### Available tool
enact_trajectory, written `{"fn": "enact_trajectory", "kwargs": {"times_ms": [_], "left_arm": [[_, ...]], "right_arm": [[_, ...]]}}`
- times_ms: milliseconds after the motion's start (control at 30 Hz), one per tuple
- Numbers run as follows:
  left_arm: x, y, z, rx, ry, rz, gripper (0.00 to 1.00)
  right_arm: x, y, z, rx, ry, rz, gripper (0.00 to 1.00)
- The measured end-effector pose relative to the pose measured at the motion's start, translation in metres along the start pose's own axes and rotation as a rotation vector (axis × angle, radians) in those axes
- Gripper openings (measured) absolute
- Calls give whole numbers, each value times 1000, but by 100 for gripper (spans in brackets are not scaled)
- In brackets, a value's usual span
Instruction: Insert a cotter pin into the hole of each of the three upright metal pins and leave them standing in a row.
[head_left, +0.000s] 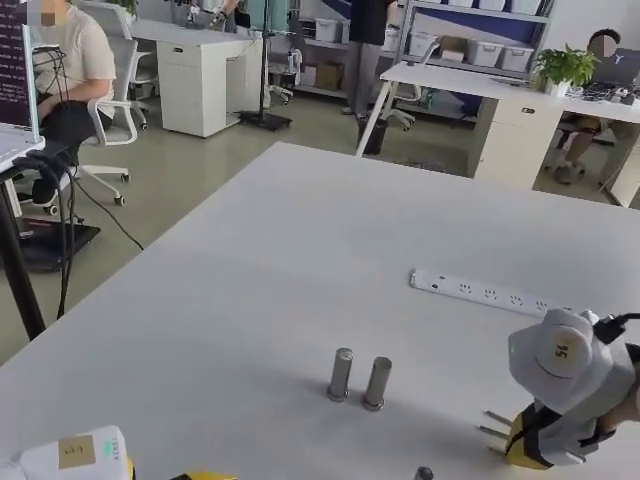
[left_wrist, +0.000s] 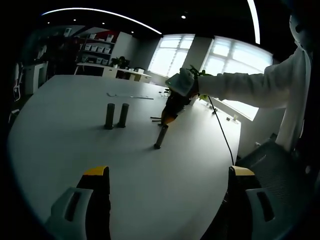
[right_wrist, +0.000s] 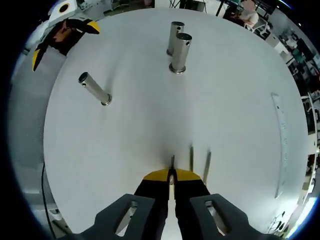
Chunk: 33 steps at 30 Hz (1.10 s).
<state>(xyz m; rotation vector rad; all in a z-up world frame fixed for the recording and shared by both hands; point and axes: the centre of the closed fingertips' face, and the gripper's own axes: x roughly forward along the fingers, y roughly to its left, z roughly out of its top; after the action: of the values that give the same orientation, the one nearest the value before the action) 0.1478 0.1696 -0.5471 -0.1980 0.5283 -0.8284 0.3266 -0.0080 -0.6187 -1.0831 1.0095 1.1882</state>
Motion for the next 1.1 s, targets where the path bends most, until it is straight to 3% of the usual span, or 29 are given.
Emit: {"fn": "enact_trajectory", "kwargs": {"times_ms": [100, 233, 433, 500, 567, 600, 733, 933, 1033, 1100], "left_arm": [[1, -1, 3, -5, 5, 4, 98], [3, -3, 10, -1, -12, 3, 98], [5, -14, 16, 19, 0, -13, 97], [6, -18, 16, 26, 9, -17, 97], [6, -21, 17, 31, 15, -19, 95], [6, -22, 17, 26, 18, -16, 94], [8, -28, 15, 30, 20, -17, 92], [12, -37, 14, 21, 35, -10, 96], [11, -42, 16, 25, 34, -7, 97], [11, -44, 17, 22, 29, -6, 97]], "right_arm": [[1, 0, -1, -22, 34, -15, 0], [1, -2, -2, 10, 61, -22, 0], [0, -4, -4, 121, 8, -34, 0], [-1, -4, -5, 115, -1, -33, 0], [-1, -3, -3, 27, -15, -35, 0], [0, -2, -3, 20, 1, -42, 0], [1, -3, -2, 2, 51, -49, 0], [0, -3, -4, 17, 63, -50, 0], [0, -3, -3, -86, 46, -59, 0], [-1, -1, -4, -92, 47, -76, 0]]}}
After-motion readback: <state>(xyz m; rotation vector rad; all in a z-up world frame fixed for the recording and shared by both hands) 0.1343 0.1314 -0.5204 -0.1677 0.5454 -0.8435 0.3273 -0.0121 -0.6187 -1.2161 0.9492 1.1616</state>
